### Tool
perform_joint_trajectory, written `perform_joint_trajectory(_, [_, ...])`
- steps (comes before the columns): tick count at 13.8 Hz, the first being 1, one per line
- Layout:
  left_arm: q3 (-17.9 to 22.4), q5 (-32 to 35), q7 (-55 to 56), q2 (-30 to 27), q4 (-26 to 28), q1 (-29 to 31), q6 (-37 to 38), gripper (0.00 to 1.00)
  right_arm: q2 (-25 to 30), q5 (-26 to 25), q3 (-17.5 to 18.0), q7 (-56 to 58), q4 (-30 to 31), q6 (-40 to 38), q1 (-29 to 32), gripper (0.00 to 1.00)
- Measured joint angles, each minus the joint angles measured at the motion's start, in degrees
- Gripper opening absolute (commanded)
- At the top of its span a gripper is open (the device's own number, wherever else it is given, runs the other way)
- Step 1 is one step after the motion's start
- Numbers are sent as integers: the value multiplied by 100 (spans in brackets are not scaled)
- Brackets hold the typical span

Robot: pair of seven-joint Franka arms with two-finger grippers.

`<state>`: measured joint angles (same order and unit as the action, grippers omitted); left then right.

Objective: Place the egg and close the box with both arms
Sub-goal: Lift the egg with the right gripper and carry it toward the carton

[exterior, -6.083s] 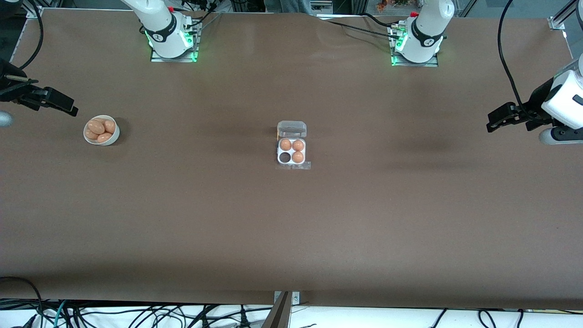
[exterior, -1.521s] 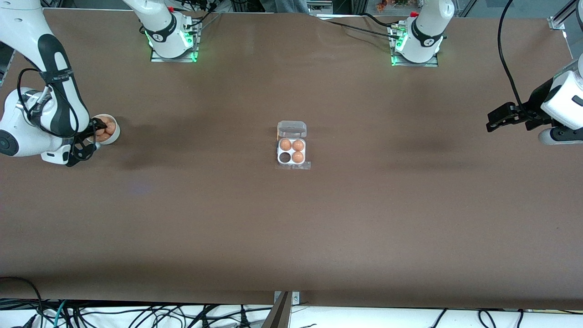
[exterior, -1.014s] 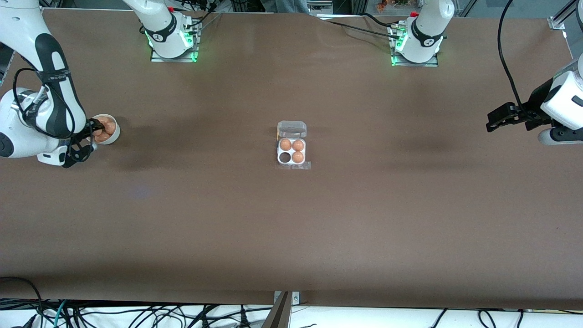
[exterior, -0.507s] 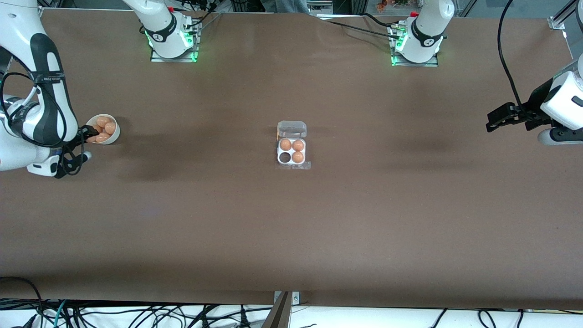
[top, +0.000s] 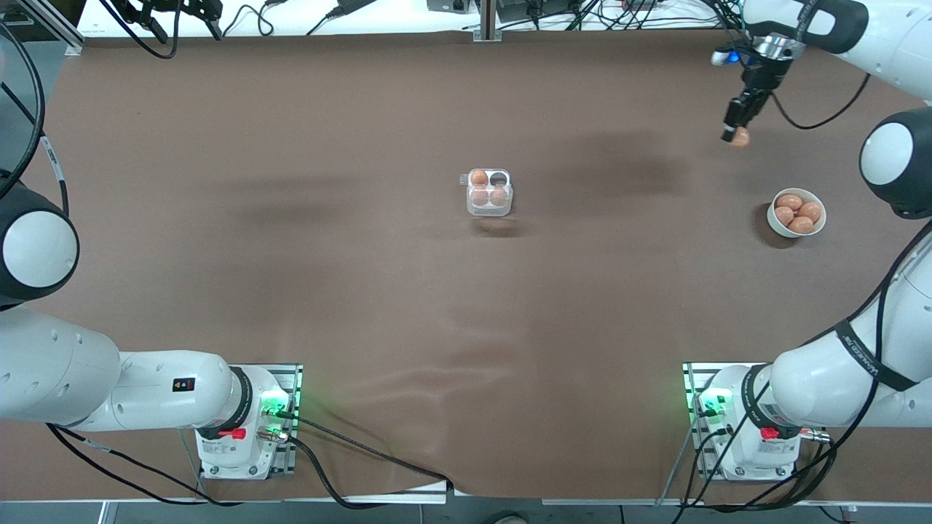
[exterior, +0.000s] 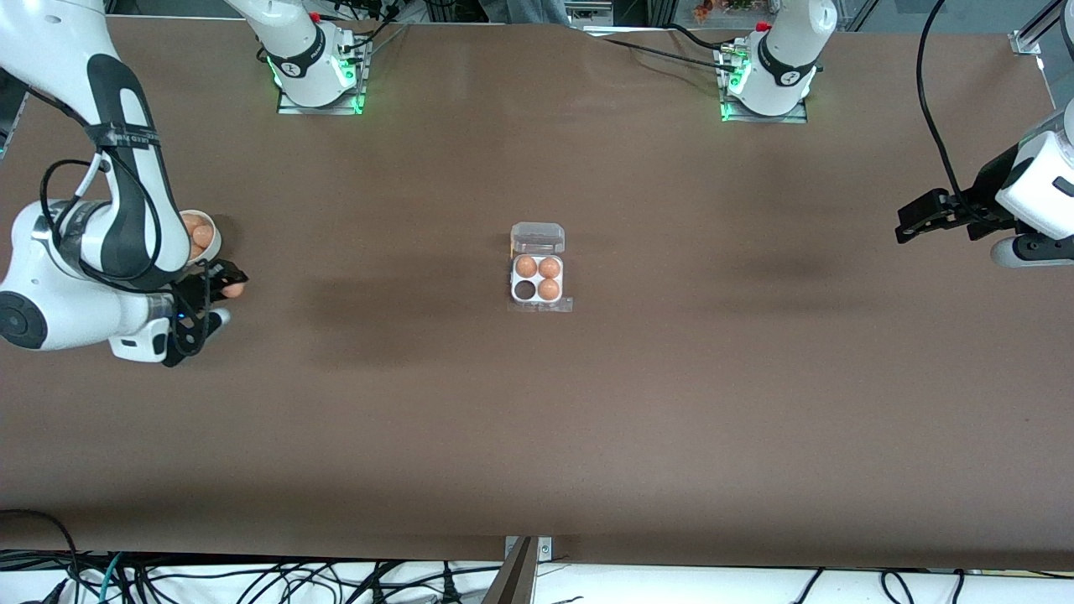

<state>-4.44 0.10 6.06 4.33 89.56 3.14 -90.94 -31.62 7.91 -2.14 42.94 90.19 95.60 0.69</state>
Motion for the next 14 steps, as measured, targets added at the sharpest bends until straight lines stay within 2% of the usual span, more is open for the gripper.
perform_joint_trajectory(5, [0, 0, 0, 2, 2, 0, 0, 100, -702, 1029, 221, 6, -627, 120, -177, 36])
perform_joint_trajectory(8, [0, 0, 0, 3, 4, 0, 0, 100, -781, 1783, 232, -35, -700, 607, -499, 36])
perform_joint_trajectory(14, [0, 0, 0, 3, 4, 0, 0, 100, -767, 2852, 400, 375, -599, 1230, -1013, 35])
